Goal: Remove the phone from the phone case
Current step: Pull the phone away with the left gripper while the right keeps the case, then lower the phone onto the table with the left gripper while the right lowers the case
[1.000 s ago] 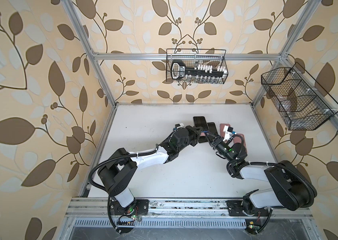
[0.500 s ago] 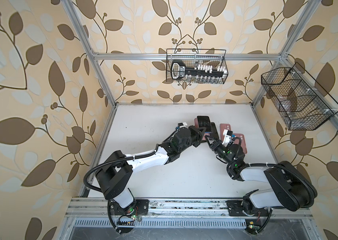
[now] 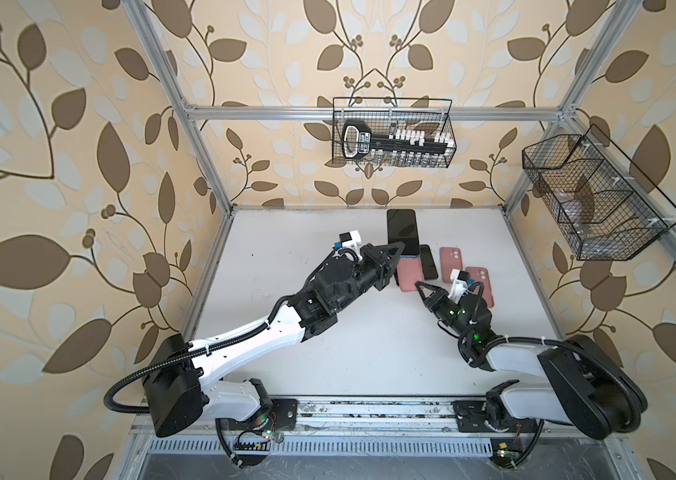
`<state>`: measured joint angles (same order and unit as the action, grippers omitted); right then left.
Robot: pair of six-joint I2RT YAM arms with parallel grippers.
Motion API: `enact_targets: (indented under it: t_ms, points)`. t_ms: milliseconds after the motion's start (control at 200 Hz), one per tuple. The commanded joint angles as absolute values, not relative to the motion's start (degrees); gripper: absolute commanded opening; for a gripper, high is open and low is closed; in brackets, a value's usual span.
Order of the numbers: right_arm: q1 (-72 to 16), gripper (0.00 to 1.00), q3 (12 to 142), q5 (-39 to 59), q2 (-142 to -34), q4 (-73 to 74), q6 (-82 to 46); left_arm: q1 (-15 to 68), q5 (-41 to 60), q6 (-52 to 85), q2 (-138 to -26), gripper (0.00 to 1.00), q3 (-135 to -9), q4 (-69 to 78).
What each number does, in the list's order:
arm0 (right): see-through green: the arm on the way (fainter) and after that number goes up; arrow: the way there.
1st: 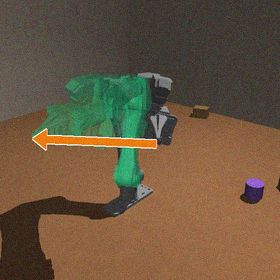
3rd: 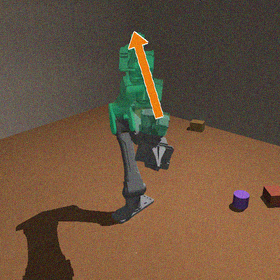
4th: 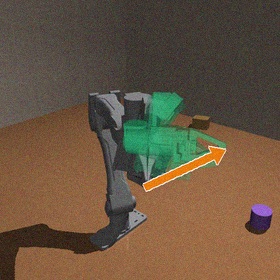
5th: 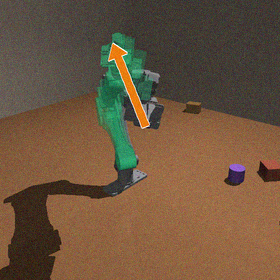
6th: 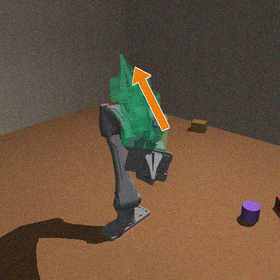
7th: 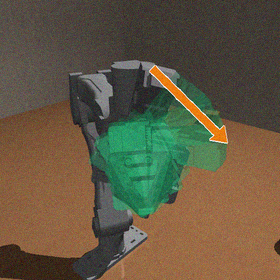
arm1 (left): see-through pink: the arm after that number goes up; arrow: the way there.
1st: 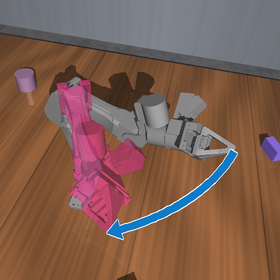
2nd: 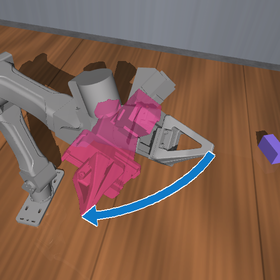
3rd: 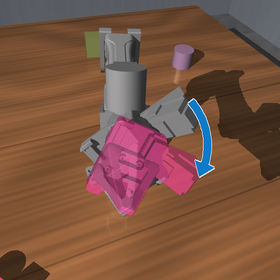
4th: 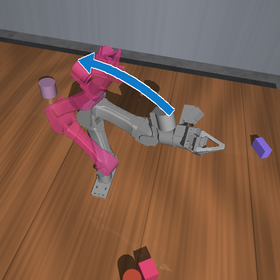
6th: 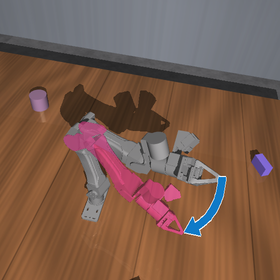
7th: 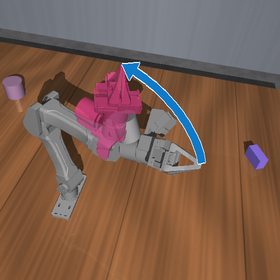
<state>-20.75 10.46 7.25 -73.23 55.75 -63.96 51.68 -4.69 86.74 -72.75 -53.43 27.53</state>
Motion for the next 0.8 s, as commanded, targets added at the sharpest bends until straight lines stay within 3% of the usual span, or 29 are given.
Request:
enact_targets:
  t_ms: [0, 270, 640, 720, 795]
  points:
    - [-18.6, 0.0, 8.2, 7.8, -65.9, 44.2, -62.2, 50.9, -8.4, 80.2, -68.2, 0.0, -50.2, 26.9]
    - [-9.5, 0.03, 6.2, 15.0, -49.6, 19.2, -55.3, 44.0, -8.2, 73.1, -62.9, 0.0, -44.3, 21.7]
    - [-6.0, 0.07, 3.3, 18.6, -52.5, 16.0, -51.8, 37.8, 0.3, 70.8, -71.1, 0.0, -41.6, 30.6]
    - [-6.0, 0.17, 3.4, 18.1, -54.6, 16.2, -51.3, 37.2, 1.1, 70.8, -73.3, 0.0, -41.2, 32.6]
    - [-6.0, 0.37, 3.5, 17.3, -55.7, 15.8, -51.0, 36.7, 1.7, 70.9, -75.3, 0.0, -40.9, 34.3]
